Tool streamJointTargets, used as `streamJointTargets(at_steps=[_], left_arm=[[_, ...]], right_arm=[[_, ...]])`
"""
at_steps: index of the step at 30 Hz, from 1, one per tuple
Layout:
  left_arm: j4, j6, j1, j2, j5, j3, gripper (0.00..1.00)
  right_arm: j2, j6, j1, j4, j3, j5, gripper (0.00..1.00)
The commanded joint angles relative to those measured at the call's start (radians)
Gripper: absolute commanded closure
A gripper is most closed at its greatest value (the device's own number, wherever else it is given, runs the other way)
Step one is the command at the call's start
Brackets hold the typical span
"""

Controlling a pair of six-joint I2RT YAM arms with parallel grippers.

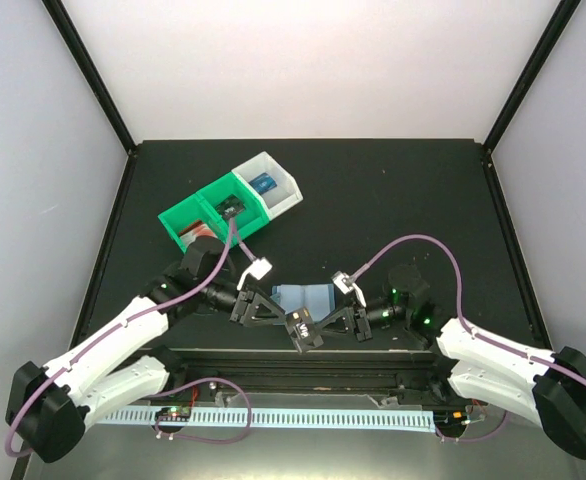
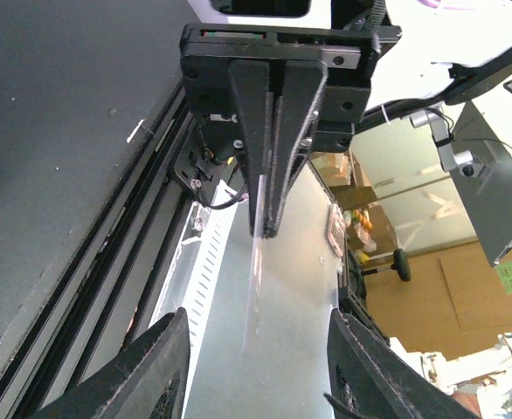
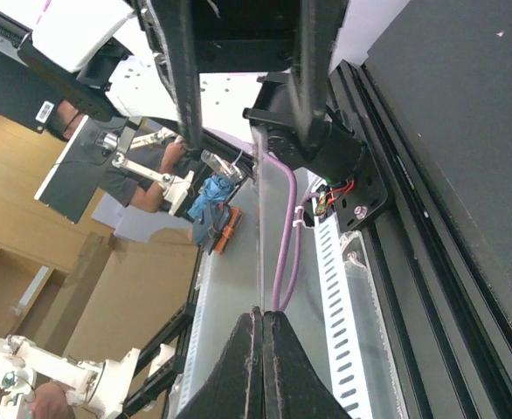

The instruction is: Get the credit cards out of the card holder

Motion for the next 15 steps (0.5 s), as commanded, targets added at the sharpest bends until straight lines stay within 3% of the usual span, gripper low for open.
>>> streamJointTargets(at_steps=[1,7,10,15], left_arm=[[-0.008,0.033,-0.005,0.046,0.028,0.022,0.55],[0.007,0.027,-0.004,0.056,0.027,0.026,0.56],[0.012,0.024,-0.004,0.049,0.028,0.026,0.66],[0.008,0.024,-0.005,0.048,0.027,0.021,0.9]], right_arm=[[0.014,0.024,0.007,0.075,0.015,-0.041,0.99],[0.039,0.026,0.009,0.065,0.038,-0.046,0.99],[0.054,0.03,0.011,0.07,0.05,-0.051,0.99],[0.063,0.04,0.01,0.076,0.068,-0.05,0.99]])
